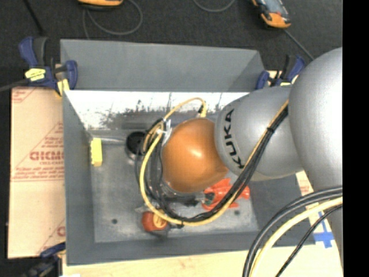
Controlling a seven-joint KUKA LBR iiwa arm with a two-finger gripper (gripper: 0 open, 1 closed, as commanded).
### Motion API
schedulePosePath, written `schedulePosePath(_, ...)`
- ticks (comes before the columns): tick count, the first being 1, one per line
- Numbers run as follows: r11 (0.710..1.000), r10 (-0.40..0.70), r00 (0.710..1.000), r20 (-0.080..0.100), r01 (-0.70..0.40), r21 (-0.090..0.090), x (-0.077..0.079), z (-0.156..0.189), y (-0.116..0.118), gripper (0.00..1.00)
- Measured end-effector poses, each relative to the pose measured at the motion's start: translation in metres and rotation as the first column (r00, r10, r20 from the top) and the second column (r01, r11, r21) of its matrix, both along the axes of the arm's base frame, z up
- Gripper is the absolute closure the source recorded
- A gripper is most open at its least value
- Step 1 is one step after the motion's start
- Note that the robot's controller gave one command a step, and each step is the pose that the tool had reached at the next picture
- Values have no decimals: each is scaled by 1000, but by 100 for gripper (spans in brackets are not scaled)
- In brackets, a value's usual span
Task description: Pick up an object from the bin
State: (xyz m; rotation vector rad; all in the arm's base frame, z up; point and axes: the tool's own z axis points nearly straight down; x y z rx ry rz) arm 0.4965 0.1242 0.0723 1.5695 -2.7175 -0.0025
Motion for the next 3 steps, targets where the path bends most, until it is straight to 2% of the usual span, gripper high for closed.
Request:
schedulePosePath(1,998,58,998,-2,-58,0,-1,18,-1,100)
schedulePosePath(2,999,52,999,5,-52,1,1,29,-1,100)
schedulePosePath(3,1000,31,1000,-1,-31,0,0,38,-1,100)
